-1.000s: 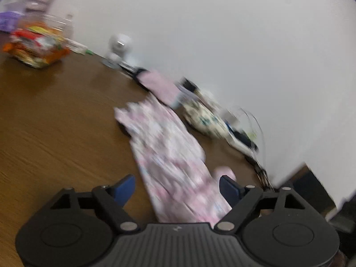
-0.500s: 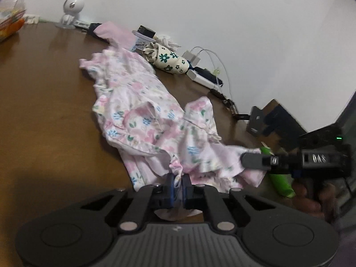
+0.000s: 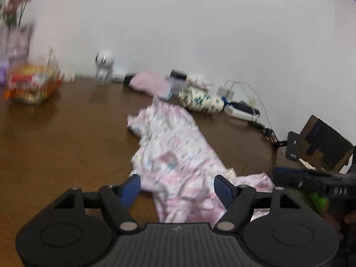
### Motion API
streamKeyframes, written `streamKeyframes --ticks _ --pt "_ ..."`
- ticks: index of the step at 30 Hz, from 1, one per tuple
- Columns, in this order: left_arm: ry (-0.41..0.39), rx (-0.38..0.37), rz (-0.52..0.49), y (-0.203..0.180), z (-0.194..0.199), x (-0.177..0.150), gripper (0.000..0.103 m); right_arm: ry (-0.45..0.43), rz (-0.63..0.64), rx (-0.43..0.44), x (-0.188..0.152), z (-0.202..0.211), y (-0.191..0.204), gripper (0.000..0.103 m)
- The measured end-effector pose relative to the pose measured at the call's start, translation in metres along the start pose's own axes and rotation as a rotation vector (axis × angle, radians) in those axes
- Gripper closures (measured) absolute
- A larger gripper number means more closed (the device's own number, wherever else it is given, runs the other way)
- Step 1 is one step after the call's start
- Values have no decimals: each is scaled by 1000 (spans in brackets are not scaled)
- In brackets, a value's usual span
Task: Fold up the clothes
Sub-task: 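Fold the strip end over with the right gripper while the left gripper holds the cloth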
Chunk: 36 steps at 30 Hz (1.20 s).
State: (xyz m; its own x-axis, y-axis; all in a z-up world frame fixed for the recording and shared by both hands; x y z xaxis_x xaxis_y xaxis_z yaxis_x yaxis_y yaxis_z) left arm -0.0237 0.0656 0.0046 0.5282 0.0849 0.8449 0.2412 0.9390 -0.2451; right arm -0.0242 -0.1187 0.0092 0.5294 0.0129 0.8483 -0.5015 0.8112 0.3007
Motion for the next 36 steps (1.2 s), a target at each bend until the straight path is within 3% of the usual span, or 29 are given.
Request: streamKeyframes --ticks 4,5,6,7,9,11,13,15,17,18,19,21,25,26,27,28,29,30,33,36 --pt "86 36 -58 -5 -26 -14 28 61 8 17 -9 -29 9 43" --pt "113 43 -47 -2 -34 -18 29 71 -25 39 -9 -35 9 53" --pt "134 38 -12 3 -41 -22 34 82 -63 66 -9 -41 8 78" --pt "143 21 18 5 -45 -24 58 92 -102 93 -8 -46 8 89" --pt "121 -41 53 5 -44 -22 97 100 -166 122 -7 -51 4 96" --pt "59 -133 79 1 -35 -14 96 91 -213 119 -6 -49 -2 97" --pt "-9 -272 99 -9 -27 -4 96 82 -260 115 -5 -47 -9 97" --pt "3 -354 113 -14 -30 -3 92 110 -252 73 -11 -49 -13 96" --pt "55 -336 113 -12 -39 -7 68 133 -229 30 -19 -50 -15 93" --pt "56 -296 122 -6 -40 -7 43 132 -214 14 -21 -50 -15 89" --pt "57 -255 131 1 -42 -7 29 130 -197 -2 -23 -49 -14 88" --pt "44 -193 179 15 -44 -4 23 134 -175 -4 -25 -50 -12 83" --pt "94 -123 248 30 -61 -1 23 143 -132 -4 -29 -52 -6 83" --pt "100 -119 241 28 -64 0 28 147 -121 -3 -30 -53 -3 83" --pt "107 -130 223 25 -68 2 48 150 -109 -2 -31 -53 -1 83" --pt "113 -141 206 21 -71 3 89 154 -96 -1 -31 -53 1 83" --pt "115 -162 186 16 -73 5 101 153 -84 -4 -32 -53 3 83" --pt "104 -195 165 9 -72 8 96 149 -73 2 -31 -51 6 83" --pt "78 -286 157 -7 -70 15 96 134 -42 25 -29 -45 14 84" --pt "165 -213 178 0 -94 6 84 146 -31 24 -29 -50 16 84"
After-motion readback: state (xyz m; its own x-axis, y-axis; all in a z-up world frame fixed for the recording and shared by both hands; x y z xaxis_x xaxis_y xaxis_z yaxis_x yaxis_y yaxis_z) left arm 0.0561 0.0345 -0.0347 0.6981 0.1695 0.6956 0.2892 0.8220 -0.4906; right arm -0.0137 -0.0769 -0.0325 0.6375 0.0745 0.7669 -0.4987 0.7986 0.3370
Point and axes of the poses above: each gripper's, at about its wrist camera, not at the fingertips, and z roughly against the way its jaws point, y to its left, x to its top, the point moved 9 cm from there along -z, roughly the way its jaws point, and after that the axes turned 1 degree about -x, right-handed, at the moved point
